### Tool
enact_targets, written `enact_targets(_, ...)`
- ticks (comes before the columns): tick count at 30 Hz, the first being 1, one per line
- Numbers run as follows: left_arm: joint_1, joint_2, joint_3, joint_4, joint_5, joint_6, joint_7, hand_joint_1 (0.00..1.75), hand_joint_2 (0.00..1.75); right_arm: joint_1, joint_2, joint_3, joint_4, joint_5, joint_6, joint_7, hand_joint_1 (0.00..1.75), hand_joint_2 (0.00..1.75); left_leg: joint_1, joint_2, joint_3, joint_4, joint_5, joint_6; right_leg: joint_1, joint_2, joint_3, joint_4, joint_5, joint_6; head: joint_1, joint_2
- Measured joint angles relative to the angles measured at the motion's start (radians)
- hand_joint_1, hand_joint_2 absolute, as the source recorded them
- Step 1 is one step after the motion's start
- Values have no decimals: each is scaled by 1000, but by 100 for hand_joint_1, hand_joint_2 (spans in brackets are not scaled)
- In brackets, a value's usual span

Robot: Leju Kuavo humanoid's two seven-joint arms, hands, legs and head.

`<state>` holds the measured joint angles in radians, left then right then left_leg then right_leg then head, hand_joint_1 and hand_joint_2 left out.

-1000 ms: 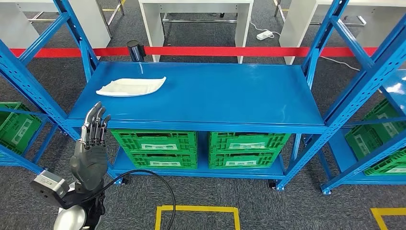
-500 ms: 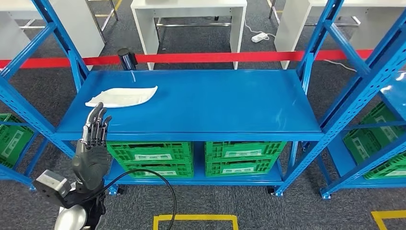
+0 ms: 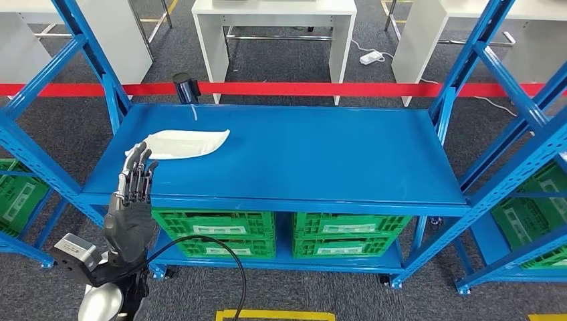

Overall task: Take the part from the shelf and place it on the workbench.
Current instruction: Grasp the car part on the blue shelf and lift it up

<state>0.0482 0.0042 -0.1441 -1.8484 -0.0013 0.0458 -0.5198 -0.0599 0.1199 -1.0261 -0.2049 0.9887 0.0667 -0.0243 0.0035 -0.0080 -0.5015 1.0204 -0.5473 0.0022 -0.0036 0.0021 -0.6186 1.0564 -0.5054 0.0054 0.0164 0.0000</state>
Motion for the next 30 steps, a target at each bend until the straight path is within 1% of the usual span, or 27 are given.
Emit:
enact_targets(1, 0, 0, 0, 1, 0, 0, 0, 0, 0, 0, 0, 0, 0, 0, 1, 0, 0, 0, -1, 0, 5, 4, -1, -8, 2, 0, 4, -4, -15, -6, 0, 0)
enact_targets(2, 0, 0, 0, 1, 0, 0, 0, 0, 0, 1, 0, 0, 0, 0, 1, 0, 0, 0, -2, 0, 10, 7, -3, -15, 0, 1, 10, -7, -13, -13, 0, 0)
enact_targets(3, 0, 0, 0, 1, 0, 0, 0, 0, 0, 3, 1, 0, 0, 0, 1, -1, 0, 0, -2, 1, 16, 14, -6, -22, -2, 1, 21, -12, 1, -20, 0, 0)
enact_targets(4, -2, 0, -1, 0, 0, 0, -1, 0, 0, 4, 2, 0, 0, 0, 0, -1, 0, 0, -2, 1, 16, 33, -11, -27, -5, 1, 33, -16, 9, -27, -2, 0)
enact_targets(5, -4, 0, -1, 0, 0, 0, -1, 0, 0, 4, 2, 0, 0, 0, 0, -1, 0, 0, -1, 2, 3, 65, -26, -31, -6, 1, 42, -17, 9, -32, -4, 0)
enact_targets(6, -6, 0, -1, 0, 0, 0, -1, 0, 0, 1, 3, 0, 0, 0, -1, -2, 0, 0, 0, 3, -26, 114, -47, -34, -7, 0, 49, -18, 6, -37, -6, 0)
enact_targets(8, -8, 0, -2, 1, 0, 0, -1, 0, 0, -2, 3, 0, 0, 0, -1, -2, 0, 0, 1, 3, -106, 230, -96, -38, -5, 1, 55, -17, -4, -41, -10, 0)
enact_targets(9, -8, 0, -2, 1, 0, 0, -1, 0, 0, -2, 3, 0, 0, 0, -1, -2, 0, 0, 1, 3, -137, 263, -106, -39, -5, 1, 60, -17, -9, -42, -11, 0)
enact_targets(10, -7, 0, -2, 1, 0, 0, -1, 0, 0, -1, 3, 0, 0, 0, -1, -2, 0, 0, 1, 3, -153, 264, -94, -39, -4, 1, 67, -17, -15, -41, -11, 0)
enact_targets(11, -7, 0, -2, 1, 0, 0, -1, 0, 0, 0, 3, 0, 0, 0, -1, -2, 0, 0, 1, 3, -150, 227, -58, -37, -4, 2, 76, -17, -22, -40, -11, 0)
enact_targets(12, -7, 0, -2, 1, 0, 0, -1, 0, 0, 1, 4, 0, 0, 0, -1, -1, 0, 0, 0, 3, -134, 164, -7, -33, -4, 2, 86, -17, -29, -39, -12, 0)
enact_targets(13, -7, 1, -2, 1, 0, 0, -1, 0, 0, 1, 5, 0, 0, 0, -1, -2, 0, 0, -2, 4, -117, 104, 31, -28, -3, 2, 96, -18, -35, -36, -11, 0)
enact_targets(14, -7, 1, -2, 1, 0, 0, -1, 0, 0, 1, 6, 0, 0, 0, -1, -2, 0, 0, -5, 5, -103, 59, 41, -24, -3, 3, 102, -19, -41, -32, -12, 0)
enact_targets(15, -7, 1, -2, 1, 0, 0, 0, 0, 0, 0, 7, 0, 0, 0, -1, -2, 0, 0, -8, 6, -95, 34, 41, -19, -3, 3, 105, -21, -45, -26, -13, 0)
enact_targets(16, -7, 1, -2, 0, 0, 0, 0, 0, 0, -1, 7, 0, 0, 0, -1, -2, 0, 0, -10, 6, -94, 27, 34, -13, -3, 3, 107, -20, -46, -19, -13, 0)
enact_targets(17, -7, 1, -2, -2, 0, 0, 0, 0, 0, -1, 7, -1, 0, 0, -1, -2, 0, 0, -10, 6, -91, 22, 35, -5, -2, 3, 110, -17, -45, -12, -14, 0)
enact_targets(19, -6, 1, -2, -7, 0, 0, 1, 0, 0, -2, 7, -1, 0, 0, -1, -2, 0, 0, -4, 5, -74, 11, 58, 8, -1, 2, 112, 5, -52, -1, -13, 0)
enact_targets(20, -6, 0, -1, -9, 0, 0, 1, 0, 0, -3, 7, -1, 0, 0, -1, -3, 0, 0, -2, 5, -65, 9, 60, 11, -1, 2, 102, 29, -66, 3, -11, 0)
enact_targets(21, -6, -1, -1, -11, -1, 0, 3, 0, 0, -5, 7, -1, 0, 0, -1, -3, 0, 0, 0, 6, -59, 7, 58, 14, -2, 2, 77, 71, -89, 8, -9, 0)
enact_targets(23, -5, -3, -1, -14, -3, 0, 5, 0, 0, -7, 7, -1, 0, 0, 0, -3, 0, 0, 0, 7, -56, 7, 52, 18, -5, 2, -1, 184, -138, 16, -5, 0)
enact_targets(24, -3, -4, -1, -14, -4, 0, 6, 0, 0, -6, 7, -1, 0, 0, 0, -3, 0, 0, 0, 6, -54, 7, 48, 18, -6, 2, -36, 226, -149, 19, -5, 0)
enact_targets(25, -2, -5, -1, -14, -5, -1, 6, 0, 0, -4, 7, -2, 0, 0, 1, -2, 0, 0, 0, 6, -50, 7, 43, 17, -7, 2, -57, 237, -139, 21, -4, 0)
enact_targets(26, -1, -6, -1, -14, -7, -1, 6, 0, 0, -3, 7, -3, 0, -1, 0, -2, 0, 0, 0, 5, -44, 7, 38, 16, -8, 2, -58, 212, -108, 21, -4, 0)
enact_targets(27, 0, -7, -1, -15, -8, -1, 7, 0, 0, -2, 6, -4, 0, -1, 0, -2, 0, 0, 1, 4, -35, 7, 32, 13, -9, 1, -42, 153, -61, 21, -3, 0)
enact_targets(28, 0, -8, -1, -16, -9, -2, 7, 0, 0, -1, 6, -5, 0, -1, -1, -3, 0, 0, 1, 4, -28, 6, 26, 10, -9, 1, -21, 91, -19, 18, -2, 0)
enact_targets(29, 0, -8, -1, -16, -10, -2, 7, 0, 0, -2, 5, -6, 0, -1, -1, -4, 0, 0, 1, 3, -21, 6, 21, 5, -7, 0, -5, 39, -2, 13, -1, 0)
enact_targets(30, 0, -8, -1, -18, -10, -2, 7, 0, 0, -2, 5, -7, 0, -1, 0, -4, 0, 0, 0, 3, -19, 5, 15, -1, -4, -1, 4, 7, 3, 6, -1, 0)
